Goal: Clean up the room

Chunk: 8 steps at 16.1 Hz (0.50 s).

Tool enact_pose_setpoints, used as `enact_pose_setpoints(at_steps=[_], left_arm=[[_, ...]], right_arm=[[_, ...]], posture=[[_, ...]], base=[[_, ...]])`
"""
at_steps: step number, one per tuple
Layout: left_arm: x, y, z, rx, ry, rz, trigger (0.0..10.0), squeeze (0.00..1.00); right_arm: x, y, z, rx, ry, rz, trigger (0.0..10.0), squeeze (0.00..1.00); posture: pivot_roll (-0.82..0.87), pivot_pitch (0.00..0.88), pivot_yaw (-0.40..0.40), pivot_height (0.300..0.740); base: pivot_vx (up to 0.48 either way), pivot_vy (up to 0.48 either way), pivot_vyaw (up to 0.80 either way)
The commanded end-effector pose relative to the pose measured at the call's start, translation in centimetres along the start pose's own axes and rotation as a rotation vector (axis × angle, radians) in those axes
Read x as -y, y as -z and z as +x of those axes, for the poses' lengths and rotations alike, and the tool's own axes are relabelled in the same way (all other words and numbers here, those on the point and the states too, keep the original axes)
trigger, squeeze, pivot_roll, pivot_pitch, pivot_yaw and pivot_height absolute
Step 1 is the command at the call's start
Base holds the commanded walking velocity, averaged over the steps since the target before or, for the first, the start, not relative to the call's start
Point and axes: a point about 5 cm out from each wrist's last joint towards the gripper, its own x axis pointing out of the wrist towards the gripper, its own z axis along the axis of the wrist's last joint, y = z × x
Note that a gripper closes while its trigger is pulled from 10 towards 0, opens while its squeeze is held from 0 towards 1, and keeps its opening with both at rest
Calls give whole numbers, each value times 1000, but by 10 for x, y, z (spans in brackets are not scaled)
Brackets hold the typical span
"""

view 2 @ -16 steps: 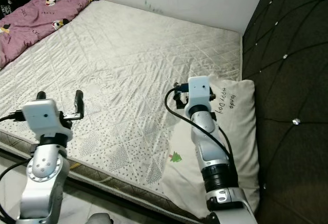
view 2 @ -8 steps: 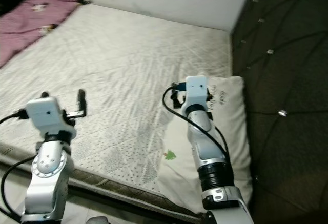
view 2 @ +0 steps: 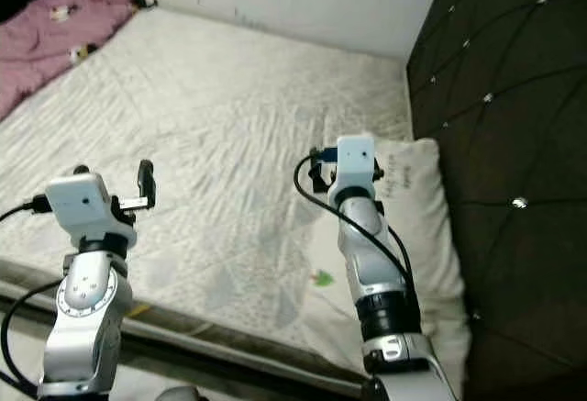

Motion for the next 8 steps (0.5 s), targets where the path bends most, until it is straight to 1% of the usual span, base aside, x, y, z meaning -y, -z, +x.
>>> enact_pose_setpoints(at_steps=[1,8], left_arm=[[1,3,-1,-18,6,-1,10000,0],[1,3,0,-25,-8,-17,10000,0]], right_arm=[[2,1,0,-7,3,-3,10000,0],[1,4,0,-22,-17,-6,10000,0]], posture=[[92,12,-60,740],[90,16,-60,740]], base=[[0,480,0],[0,480,0]])
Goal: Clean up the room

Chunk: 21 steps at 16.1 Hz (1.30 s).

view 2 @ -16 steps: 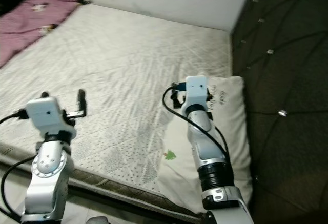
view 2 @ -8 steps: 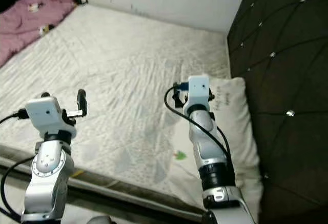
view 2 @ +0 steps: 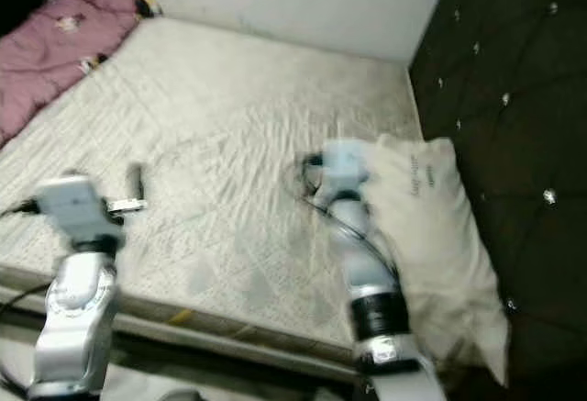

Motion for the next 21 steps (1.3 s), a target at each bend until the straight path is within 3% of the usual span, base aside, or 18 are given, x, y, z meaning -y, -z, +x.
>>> enact_pose_setpoints(at_steps=[1,7,15,21], left_arm=[[7,2,-2,-17,12,-18,10000,0],[7,1,-1,-12,16,-27,10000,0],[6,2,-1,-22,10,-40,10000,0],[6,2,-1,-28,4,-43,10000,0]], right_arm=[[14,1,-1,-8,35,-7,10000,0],[11,6,-1,-37,20,-5,10000,0],[9,6,0,-39,3,-9,10000,0],[8,7,1,-38,-5,-19,10000,0]], posture=[[90,16,-60,740],[92,16,-61,740],[97,12,-63,740],[98,10,-66,740]], base=[[0,409,0],[0,0,-133],[0,480,-619],[0,480,0]])
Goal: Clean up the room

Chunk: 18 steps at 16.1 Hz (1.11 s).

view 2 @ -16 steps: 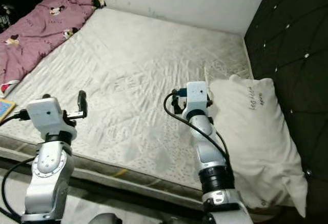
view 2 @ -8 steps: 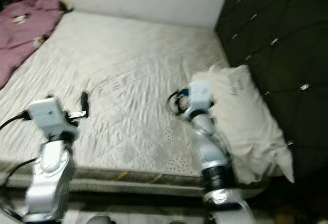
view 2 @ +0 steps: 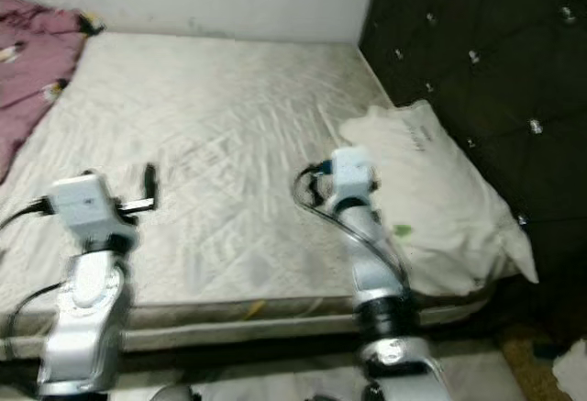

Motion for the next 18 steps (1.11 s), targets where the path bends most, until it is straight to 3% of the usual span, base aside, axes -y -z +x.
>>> enact_pose_setpoints(at_steps=[1,5,10,18], left_arm=[[6,-2,0,2,10,-13,10000,0],[6,-2,1,-1,4,-14,10000,0],[5,-2,1,-7,-5,-14,10000,0],[6,-4,2,17,-1,-19,10000,0]], right_arm=[[7,-3,0,20,0,-27,10000,0],[0,2,-3,5,-40,-30,10000,0],[-1,3,-3,-8,-55,40,10000,0],[-2,6,-3,-31,-64,29,10000,0]], posture=[[98,10,-66,740],[97,11,-64,740],[95,14,-63,740],[91,15,-62,740]], base=[[0,480,0],[0,480,0],[0,480,0],[0,420,0]])
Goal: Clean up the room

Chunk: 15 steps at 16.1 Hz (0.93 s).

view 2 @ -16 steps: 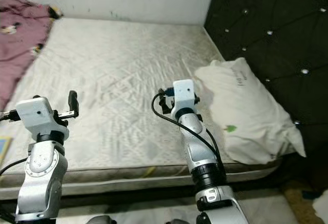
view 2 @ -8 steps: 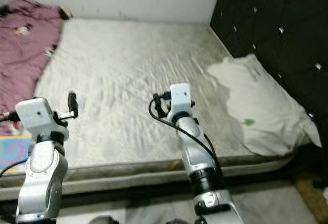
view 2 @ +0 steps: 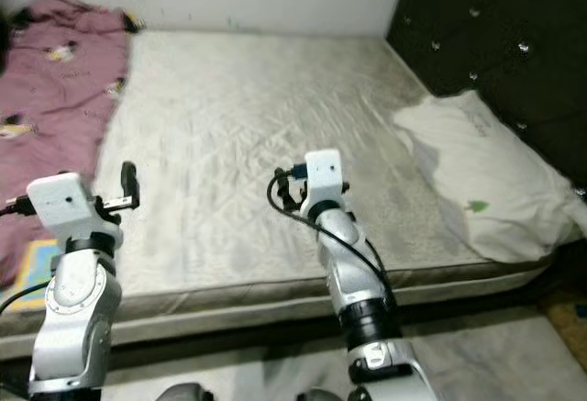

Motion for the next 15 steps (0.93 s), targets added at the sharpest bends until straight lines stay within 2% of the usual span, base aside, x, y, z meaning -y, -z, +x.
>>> enact_pose_setpoints(at_steps=[1,7,15], left_arm=[[9,-2,-1,10,34,-13,10000,0],[12,-4,-2,26,80,-23,10000,0],[12,-5,-3,30,90,-24,10000,0]], right_arm=[[13,4,-3,-17,34,-7,10000,0],[11,4,-2,-19,26,-19,10000,0],[11,5,-2,-18,22,-26,10000,0]], posture=[[91,14,-63,740],[92,15,-63,740],[93,15,-61,740]], base=[[0,0,0],[0,0,0],[310,0,0]])
